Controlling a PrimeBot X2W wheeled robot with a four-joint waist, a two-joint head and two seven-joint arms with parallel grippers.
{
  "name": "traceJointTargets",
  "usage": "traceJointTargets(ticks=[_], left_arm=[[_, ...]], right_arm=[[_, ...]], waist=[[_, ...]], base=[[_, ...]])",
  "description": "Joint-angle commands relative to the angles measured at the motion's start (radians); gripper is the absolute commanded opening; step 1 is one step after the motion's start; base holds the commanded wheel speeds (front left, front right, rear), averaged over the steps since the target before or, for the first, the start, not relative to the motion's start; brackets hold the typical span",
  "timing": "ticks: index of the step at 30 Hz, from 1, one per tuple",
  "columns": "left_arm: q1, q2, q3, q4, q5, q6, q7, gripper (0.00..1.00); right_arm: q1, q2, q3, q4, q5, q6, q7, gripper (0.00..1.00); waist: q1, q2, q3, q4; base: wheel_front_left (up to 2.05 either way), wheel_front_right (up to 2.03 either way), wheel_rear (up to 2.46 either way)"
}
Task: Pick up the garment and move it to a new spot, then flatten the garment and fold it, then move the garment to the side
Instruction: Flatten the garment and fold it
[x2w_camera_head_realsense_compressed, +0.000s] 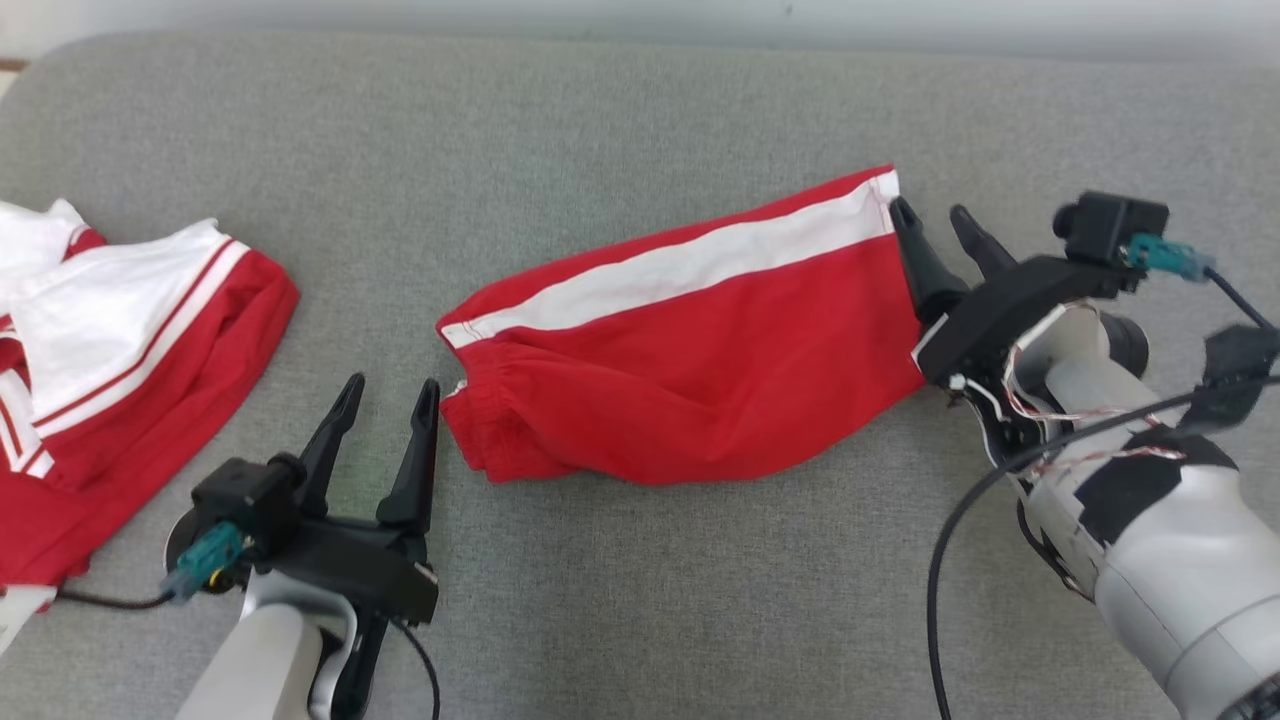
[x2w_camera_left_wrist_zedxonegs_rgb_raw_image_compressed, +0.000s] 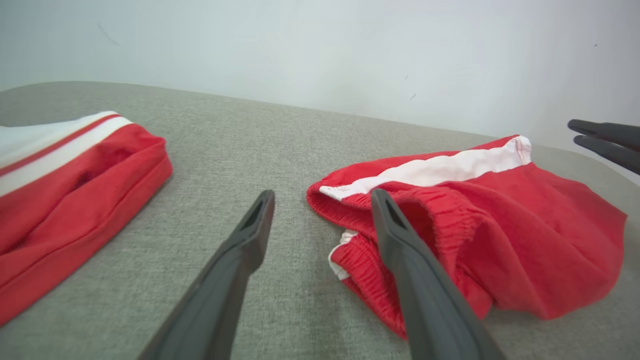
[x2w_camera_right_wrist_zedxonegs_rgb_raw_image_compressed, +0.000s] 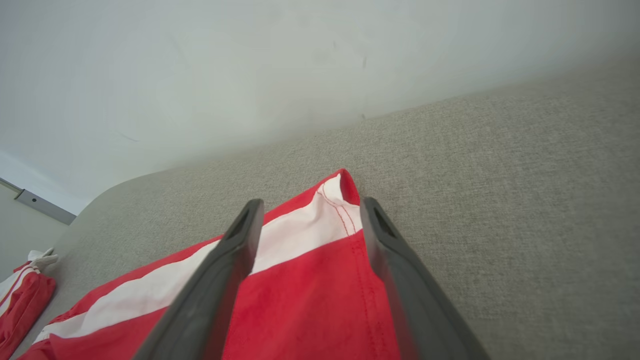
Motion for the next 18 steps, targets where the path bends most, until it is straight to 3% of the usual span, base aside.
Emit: traceJointTargets(ticks=[1,11,18], left_arm=[[0.046,0.009,0.020,-0.034,0.020,0.013,-0.006,1.00],[0.276,-0.022,0.135,-0.286,0.186,0.076,-0.006,1.00],[0.369,-0.051,0.177,-0.343,0.226,0.080,-0.006,1.00]], right_arm=[[0.031,-0.015,0.007,-0.013,0.011,0.001,-0.013,1.00],[0.223,-0.085,0.011,-0.058,0.042,0.001,-0.063,1.00],[0.316,-0.083,-0.014,-0.078,0.064,0.001,-0.071,1.00]], waist=[[0.0001,-0.0001,-0.043,-0.008],[0.0001,-0.0001,-0.138,0.002],[0.0001,-0.0001,-0.158,0.015]], base=[[0.00,0.00,0.00],[0.00,0.00,0.00],[0.00,0.00,0.00]])
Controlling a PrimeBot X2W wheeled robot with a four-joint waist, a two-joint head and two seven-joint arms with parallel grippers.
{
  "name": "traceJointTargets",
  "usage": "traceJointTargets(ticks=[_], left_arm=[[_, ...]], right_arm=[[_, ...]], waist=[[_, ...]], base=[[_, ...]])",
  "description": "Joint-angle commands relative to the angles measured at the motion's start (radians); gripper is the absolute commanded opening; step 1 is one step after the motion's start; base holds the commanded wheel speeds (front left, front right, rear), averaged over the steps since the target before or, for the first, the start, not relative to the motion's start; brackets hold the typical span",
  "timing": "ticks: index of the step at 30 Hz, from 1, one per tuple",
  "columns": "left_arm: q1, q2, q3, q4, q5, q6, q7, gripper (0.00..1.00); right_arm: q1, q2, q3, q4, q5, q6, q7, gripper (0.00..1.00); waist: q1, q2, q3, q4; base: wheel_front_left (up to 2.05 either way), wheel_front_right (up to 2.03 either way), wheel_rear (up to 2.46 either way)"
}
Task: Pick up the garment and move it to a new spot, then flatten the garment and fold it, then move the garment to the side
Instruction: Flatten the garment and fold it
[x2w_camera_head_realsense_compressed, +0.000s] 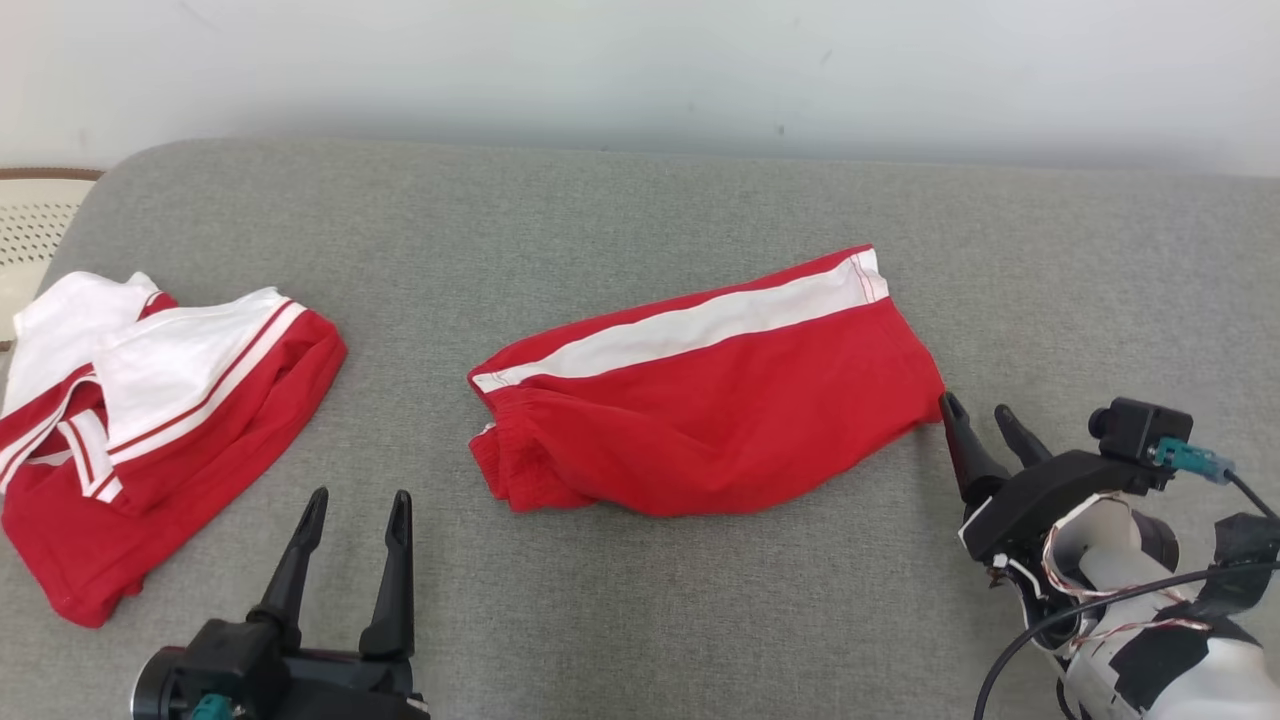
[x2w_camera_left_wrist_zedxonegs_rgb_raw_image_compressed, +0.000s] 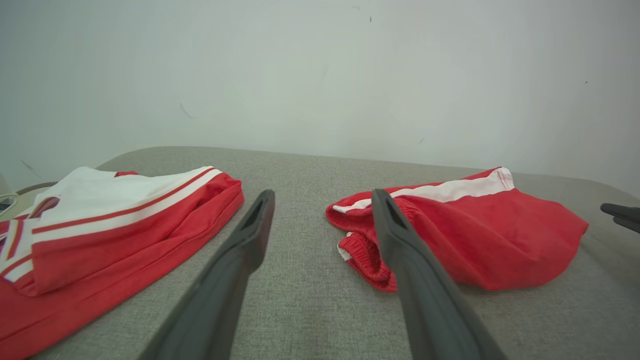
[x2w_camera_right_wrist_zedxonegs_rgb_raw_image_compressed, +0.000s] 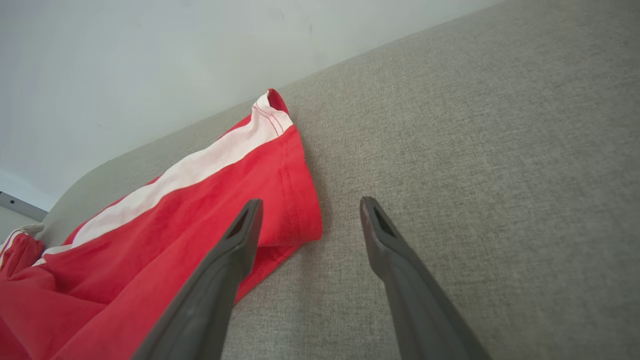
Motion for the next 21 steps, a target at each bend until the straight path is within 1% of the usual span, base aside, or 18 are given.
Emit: traceJointTargets(ticks=[1,7,21], left_arm=[[0.016,-0.005,0.004,-0.007,0.013,-0.003,-0.005,1.00],[0.030,-0.026,0.009,-0.009,0.051,-0.023,-0.005,1.00],[0.002,-0.071,0.025,0.001,0.080,-0.059,-0.005,1.00]], right_arm=[[0.011,0.005,-0.002,-0.008,0.002,0.001,-0.006,1.00],[0.008,0.022,-0.014,0.010,0.008,0.001,-0.007,1.00],[-0.068,0.092,-0.014,0.171,0.028,0.001,0.055,1.00]], waist=[[0.0003,0.0001,-0.005,0.007],[0.0003,0.0001,0.005,0.031],[0.0003,0.0001,0.041,0.097]], base=[[0.00,0.00,0.00],[0.00,0.00,0.00],[0.00,0.00,0.00]])
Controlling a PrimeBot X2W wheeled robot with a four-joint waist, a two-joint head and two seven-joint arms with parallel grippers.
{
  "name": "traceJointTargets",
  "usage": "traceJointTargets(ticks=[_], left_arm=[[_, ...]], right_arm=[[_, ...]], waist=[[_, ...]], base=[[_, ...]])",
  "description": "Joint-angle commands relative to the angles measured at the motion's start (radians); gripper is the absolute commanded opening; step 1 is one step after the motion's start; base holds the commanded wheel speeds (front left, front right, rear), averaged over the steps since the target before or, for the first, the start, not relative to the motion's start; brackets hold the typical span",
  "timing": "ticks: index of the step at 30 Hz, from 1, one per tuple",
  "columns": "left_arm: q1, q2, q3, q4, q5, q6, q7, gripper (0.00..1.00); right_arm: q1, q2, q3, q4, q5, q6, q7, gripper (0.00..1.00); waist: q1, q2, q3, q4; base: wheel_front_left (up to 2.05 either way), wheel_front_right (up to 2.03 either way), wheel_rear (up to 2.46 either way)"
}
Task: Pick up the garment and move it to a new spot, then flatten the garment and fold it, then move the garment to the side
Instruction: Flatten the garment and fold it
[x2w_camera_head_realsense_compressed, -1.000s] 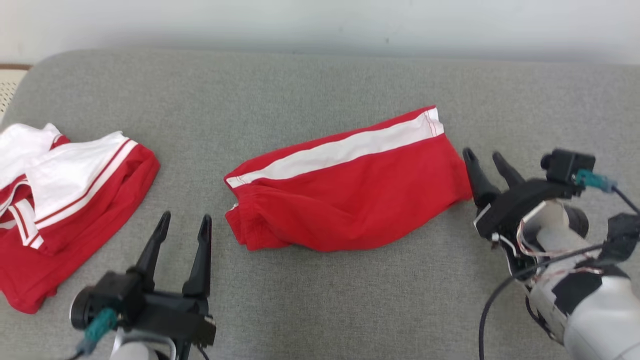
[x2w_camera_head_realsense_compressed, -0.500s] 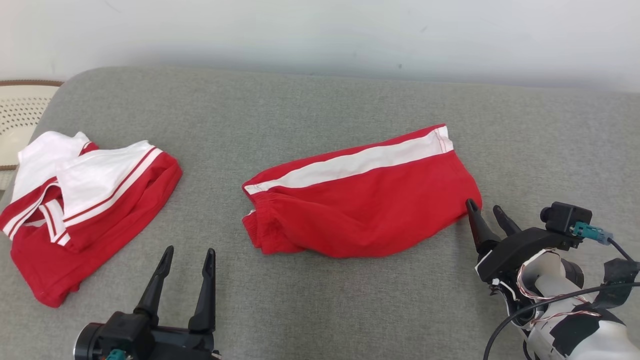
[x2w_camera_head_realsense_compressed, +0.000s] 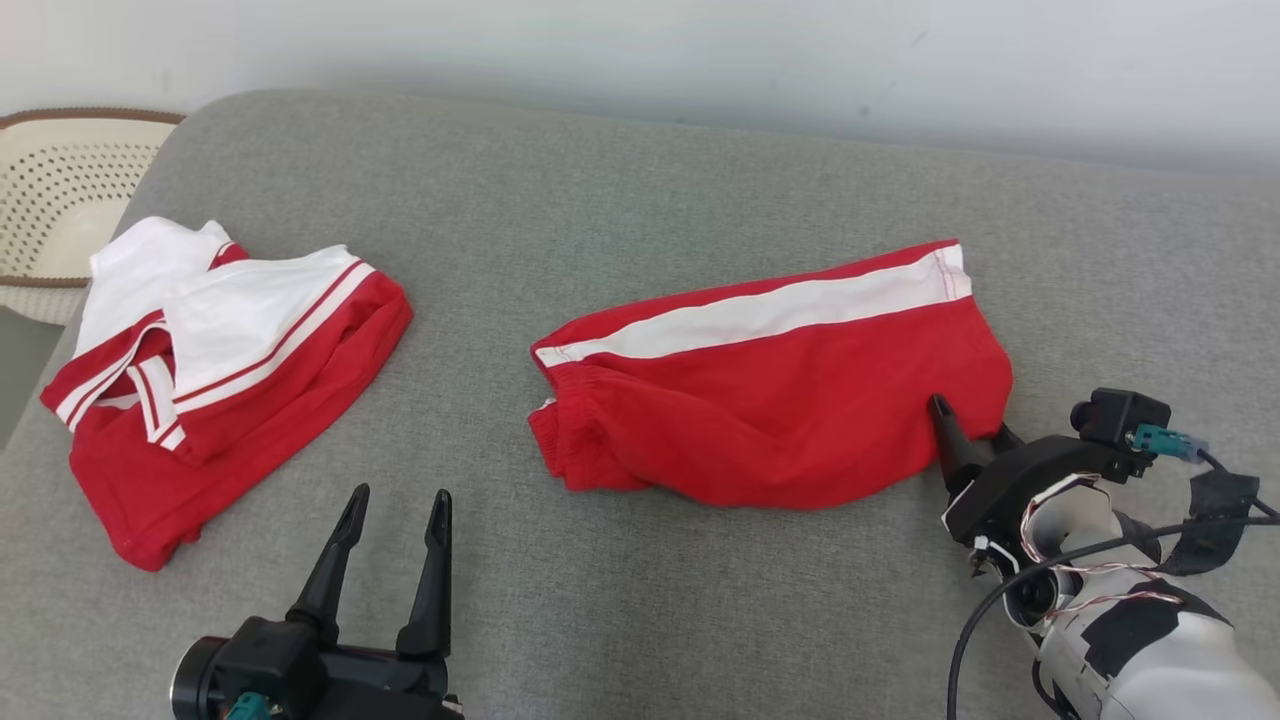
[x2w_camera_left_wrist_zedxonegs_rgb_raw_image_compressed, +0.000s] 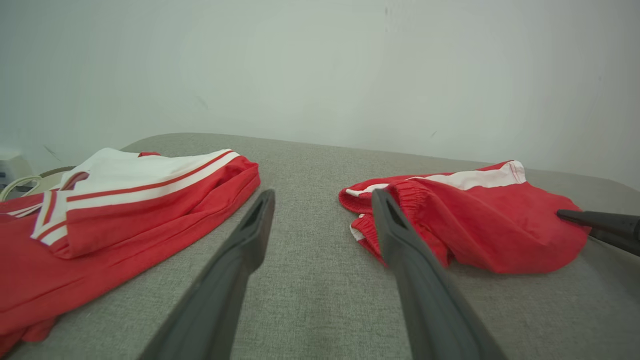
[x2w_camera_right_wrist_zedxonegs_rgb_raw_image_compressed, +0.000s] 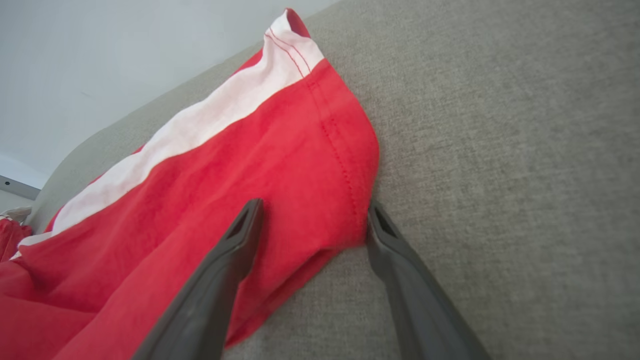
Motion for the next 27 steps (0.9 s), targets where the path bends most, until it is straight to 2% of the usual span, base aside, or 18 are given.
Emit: traceJointTargets(ticks=[1,2,3,8,14,27], left_arm=[[-0.008,-0.001,0.006,0.003,0.011,-0.003,-0.005,1.00],[-0.007,-0.003,0.007,0.005,0.012,-0.005,-0.005,1.00],[-0.007,-0.004,0.010,0.006,0.011,-0.006,-0.005,1.00],[0.008,-0.009,0.024,0.018,0.015,-0.008,-0.005,1.00],[0.033,-0.012,0.032,0.034,0.026,-0.023,-0.005,1.00],[0.080,-0.015,0.034,0.057,0.049,-0.050,-0.005,1.00]], right_arm=[[-0.002,0.012,0.007,0.007,0.000,0.001,0.006,0.64],[-0.007,0.016,0.010,0.013,-0.004,0.001,0.002,0.13],[-0.011,0.017,0.016,0.014,-0.010,0.001,-0.001,0.00],[0.004,0.007,0.030,-0.002,-0.027,0.001,-0.030,0.00],[0.059,-0.005,0.040,-0.069,-0.032,0.001,-0.048,0.00],[0.246,-0.035,0.035,-0.228,-0.029,0.001,-0.057,0.00]], waist=[[0.0000,0.0001,0.007,0.011],[0.0000,0.0001,0.007,0.014],[0.0000,0.0001,0.007,0.016],[0.0000,0.0001,-0.015,0.014],[0.0000,0.0001,-0.064,-0.019],[0.0000,0.0001,-0.156,-0.075]], base=[[0.00,0.00,0.00],[0.00,0.00,0.00],[0.00,0.00,0.00],[0.00,0.00,0.00],[0.00,0.00,0.00],[0.00,0.00,0.00]])
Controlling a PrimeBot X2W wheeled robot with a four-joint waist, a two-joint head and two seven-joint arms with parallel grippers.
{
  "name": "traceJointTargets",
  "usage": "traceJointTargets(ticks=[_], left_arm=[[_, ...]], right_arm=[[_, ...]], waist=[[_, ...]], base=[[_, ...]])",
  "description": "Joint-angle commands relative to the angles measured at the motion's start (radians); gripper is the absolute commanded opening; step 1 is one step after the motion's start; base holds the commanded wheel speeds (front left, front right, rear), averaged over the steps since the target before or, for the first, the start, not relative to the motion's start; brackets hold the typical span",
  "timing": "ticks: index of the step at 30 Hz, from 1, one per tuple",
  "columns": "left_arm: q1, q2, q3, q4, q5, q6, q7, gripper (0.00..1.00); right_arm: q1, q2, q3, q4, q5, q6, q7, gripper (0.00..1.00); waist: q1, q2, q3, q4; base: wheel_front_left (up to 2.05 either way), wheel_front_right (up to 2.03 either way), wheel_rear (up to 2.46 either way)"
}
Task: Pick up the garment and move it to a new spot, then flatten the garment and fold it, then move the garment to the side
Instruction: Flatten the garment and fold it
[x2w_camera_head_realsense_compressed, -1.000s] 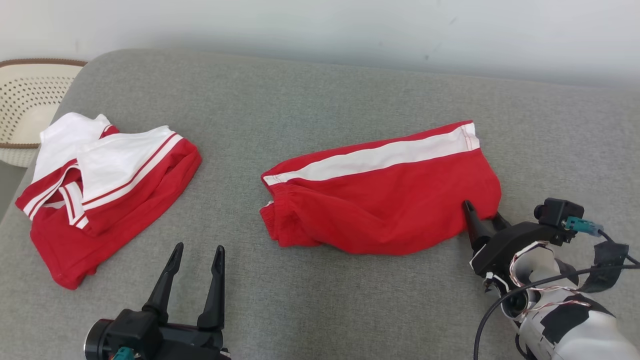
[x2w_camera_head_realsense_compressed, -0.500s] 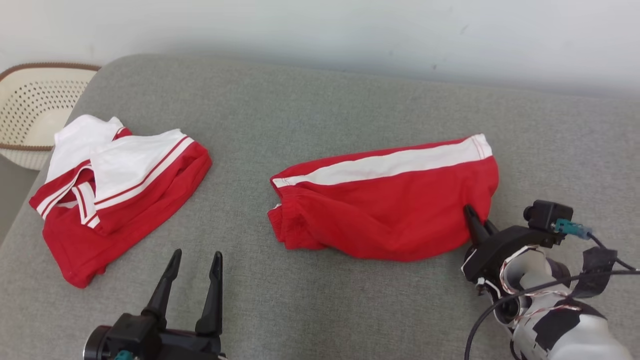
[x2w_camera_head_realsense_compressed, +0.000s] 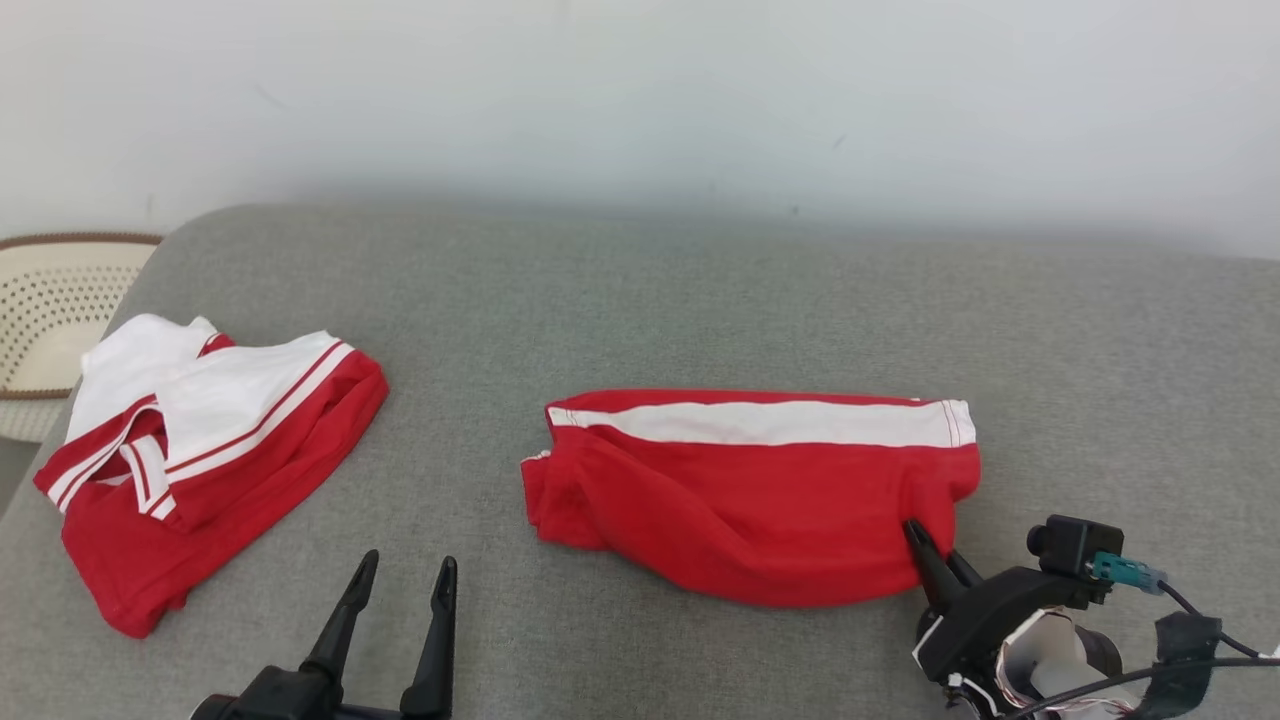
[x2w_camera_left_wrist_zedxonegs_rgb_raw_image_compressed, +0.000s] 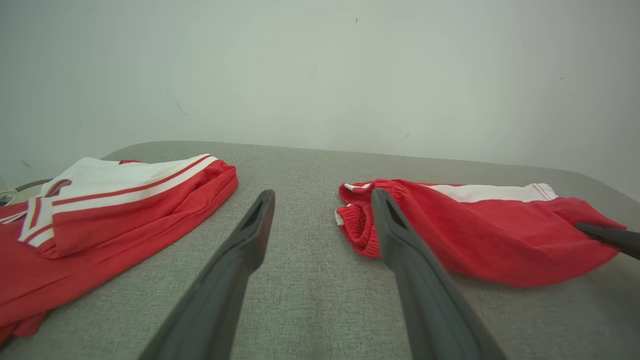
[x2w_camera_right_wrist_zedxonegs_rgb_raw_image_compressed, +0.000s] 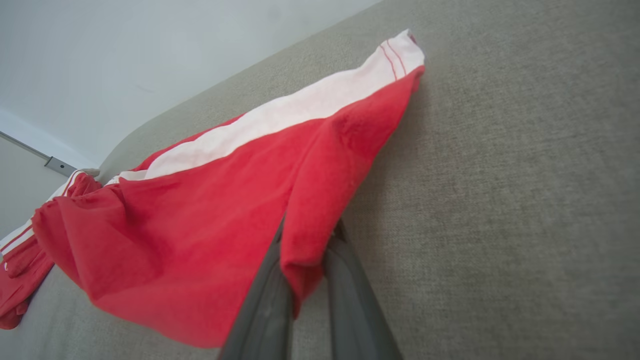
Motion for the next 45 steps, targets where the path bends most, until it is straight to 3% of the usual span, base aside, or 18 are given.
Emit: traceJointTargets(ticks=[1,10,11,12,20,25,32,35,45], left_arm=[[0.016,0.000,0.005,-0.001,0.009,-0.008,-0.005,1.00],[0.032,-0.002,-0.013,0.000,0.010,-0.013,-0.005,1.00],[0.032,-0.002,-0.014,0.001,0.008,-0.013,-0.005,1.00],[0.033,-0.002,-0.015,0.003,0.007,-0.013,-0.005,1.00],[0.044,-0.004,-0.007,0.003,-0.007,-0.003,-0.005,1.00],[0.058,-0.004,0.006,-0.014,-0.012,0.009,-0.005,1.00],[0.080,-0.003,0.029,-0.038,0.015,0.026,-0.005,1.00],[0.086,0.006,0.051,-0.044,0.031,0.038,-0.005,1.00],[0.102,0.015,0.106,-0.055,0.035,0.053,-0.005,1.00]], right_arm=[[0.019,-0.013,0.001,-0.010,-0.010,0.001,-0.006,0.00],[0.070,-0.034,-0.035,-0.025,-0.026,0.001,0.004,0.00],[0.069,-0.029,-0.040,-0.020,-0.023,0.001,0.008,0.38],[0.066,-0.031,-0.037,-0.003,-0.040,0.001,0.014,1.00],[0.064,-0.018,-0.068,0.065,-0.140,0.001,-0.002,1.00],[0.079,-0.027,-0.188,0.035,-0.238,0.001,-0.006,1.00],[0.198,-0.008,-0.458,-0.170,-0.485,0.001,-0.007,1.00],[0.303,0.035,-0.617,-0.349,-0.662,0.001,-0.007,1.00],[0.503,0.131,-0.783,-0.637,-0.911,0.001,-0.006,1.00]], waist=[[0.0001,0.0001,-0.023,-0.022],[0.0001,0.0001,-0.038,-0.026],[0.0001,0.0001,-0.038,-0.028],[0.0001,0.0001,-0.040,-0.028],[0.0001,0.0001,-0.058,-0.043],[0.0001,0.0001,-0.072,-0.075],[0.0001,0.0001,-0.089,-0.117],[0.0001,0.0001,-0.095,-0.133],[0.0001,0.0001,-0.100,-0.143]], base=[[0.00,0.00,0.00],[0.00,0.00,0.00],[0.00,0.00,0.00],[0.00,0.00,0.00],[0.00,0.00,0.00],[0.00,0.00,0.00],[0.00,0.00,0.00],[0.00,0.00,0.00],[0.00,0.00,0.00]])
